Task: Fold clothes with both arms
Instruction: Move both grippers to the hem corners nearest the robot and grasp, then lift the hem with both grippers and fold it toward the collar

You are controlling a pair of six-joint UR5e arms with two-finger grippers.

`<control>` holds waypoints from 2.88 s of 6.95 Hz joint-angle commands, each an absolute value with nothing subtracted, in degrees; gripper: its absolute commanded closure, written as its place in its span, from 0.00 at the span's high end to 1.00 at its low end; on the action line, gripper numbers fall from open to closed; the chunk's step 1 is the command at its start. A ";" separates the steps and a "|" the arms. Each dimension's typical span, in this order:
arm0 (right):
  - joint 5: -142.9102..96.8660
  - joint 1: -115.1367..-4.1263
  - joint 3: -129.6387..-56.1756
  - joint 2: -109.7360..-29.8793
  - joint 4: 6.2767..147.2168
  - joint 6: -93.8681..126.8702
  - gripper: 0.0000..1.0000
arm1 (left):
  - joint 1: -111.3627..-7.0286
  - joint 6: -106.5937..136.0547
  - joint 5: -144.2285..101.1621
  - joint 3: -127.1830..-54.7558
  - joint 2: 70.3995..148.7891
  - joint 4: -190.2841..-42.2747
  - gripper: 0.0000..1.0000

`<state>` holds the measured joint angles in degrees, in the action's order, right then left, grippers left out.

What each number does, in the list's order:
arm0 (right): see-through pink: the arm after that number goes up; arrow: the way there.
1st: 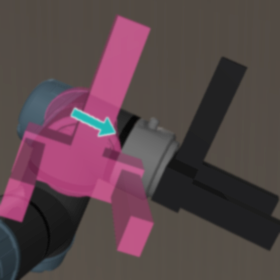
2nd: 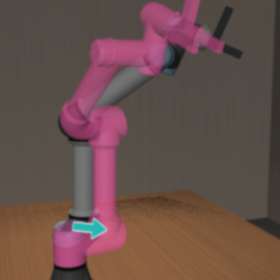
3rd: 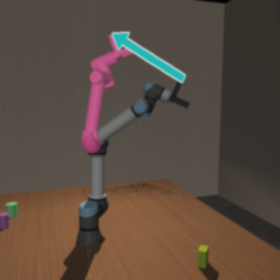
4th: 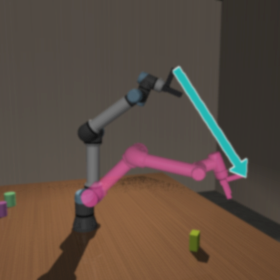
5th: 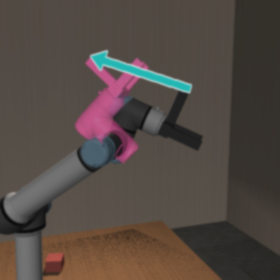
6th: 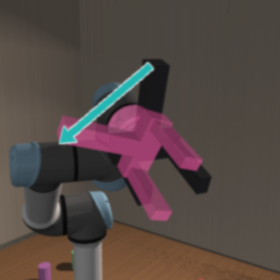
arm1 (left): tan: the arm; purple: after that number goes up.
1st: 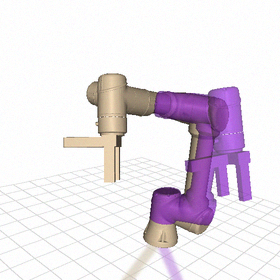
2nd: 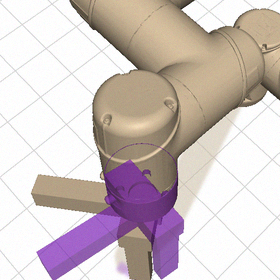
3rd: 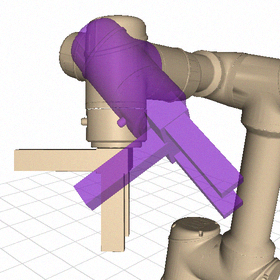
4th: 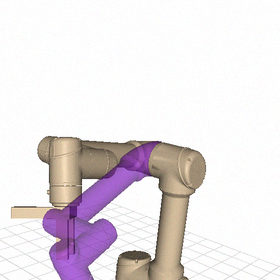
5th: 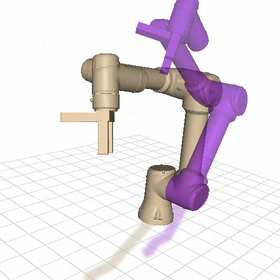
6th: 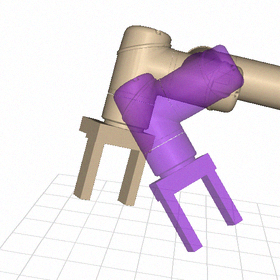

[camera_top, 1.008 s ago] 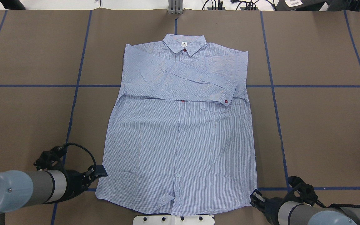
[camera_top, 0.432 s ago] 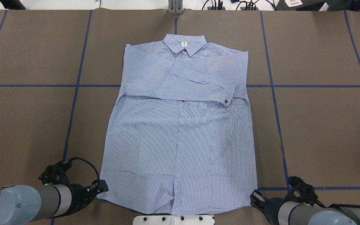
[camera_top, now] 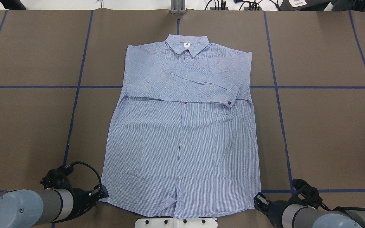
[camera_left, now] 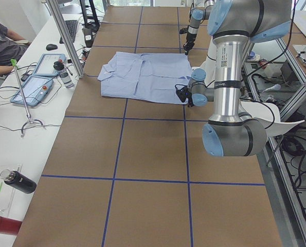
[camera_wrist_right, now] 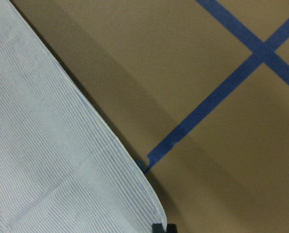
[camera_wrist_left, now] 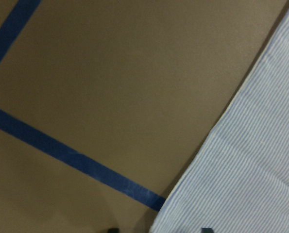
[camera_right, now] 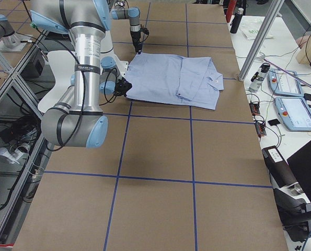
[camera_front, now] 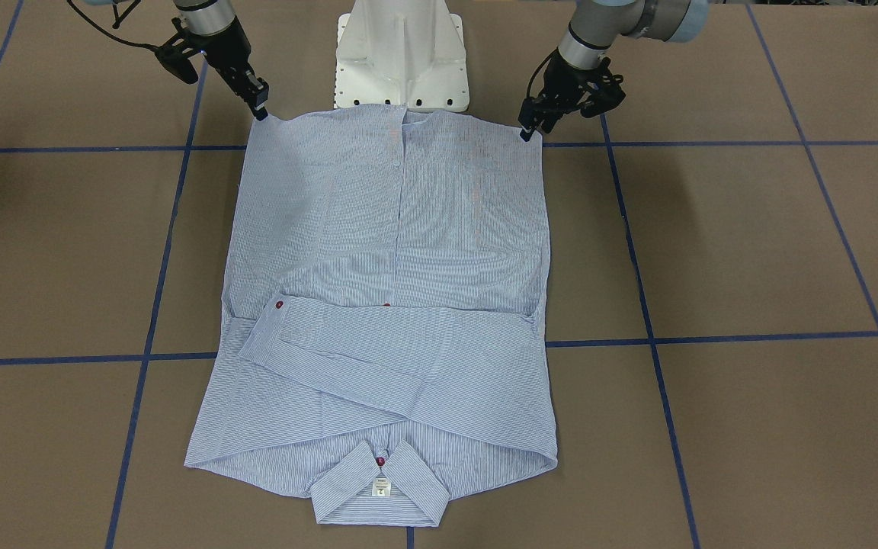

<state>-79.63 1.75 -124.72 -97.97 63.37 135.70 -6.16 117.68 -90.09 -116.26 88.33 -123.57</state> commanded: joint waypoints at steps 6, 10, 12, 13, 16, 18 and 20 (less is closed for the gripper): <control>-80.76 1.93 -127.95 -101.06 63.37 135.70 0.00 | -3.01 119.43 -88.77 -121.17 87.28 -123.57 0.00; -83.58 0.01 -133.33 -106.08 63.28 135.00 0.00 | -3.59 120.59 -89.38 -132.50 84.57 -122.43 0.00; -91.97 -10.57 -133.24 -104.77 63.28 132.91 0.00 | -7.87 118.84 -91.22 -134.48 84.63 -122.43 0.00; -96.72 -16.64 -133.24 -102.76 63.37 132.54 0.00 | -12.52 116.30 -93.67 -133.43 86.64 -122.34 0.00; -108.16 -33.09 -131.58 -87.00 76.82 128.53 0.00 | -26.93 112.78 -101.13 -126.32 95.60 -122.26 0.00; -108.81 -38.21 -126.33 -72.75 92.23 124.46 0.00 | -34.86 112.15 -104.67 -120.35 101.31 -122.17 0.00; -108.63 -41.47 -122.45 -71.54 92.37 117.03 0.00 | -40.84 108.05 -107.47 -115.34 105.36 -122.17 0.00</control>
<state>-108.66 -39.39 -124.83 -72.90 91.45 121.56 -37.40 110.81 -105.73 -118.33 102.90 -122.18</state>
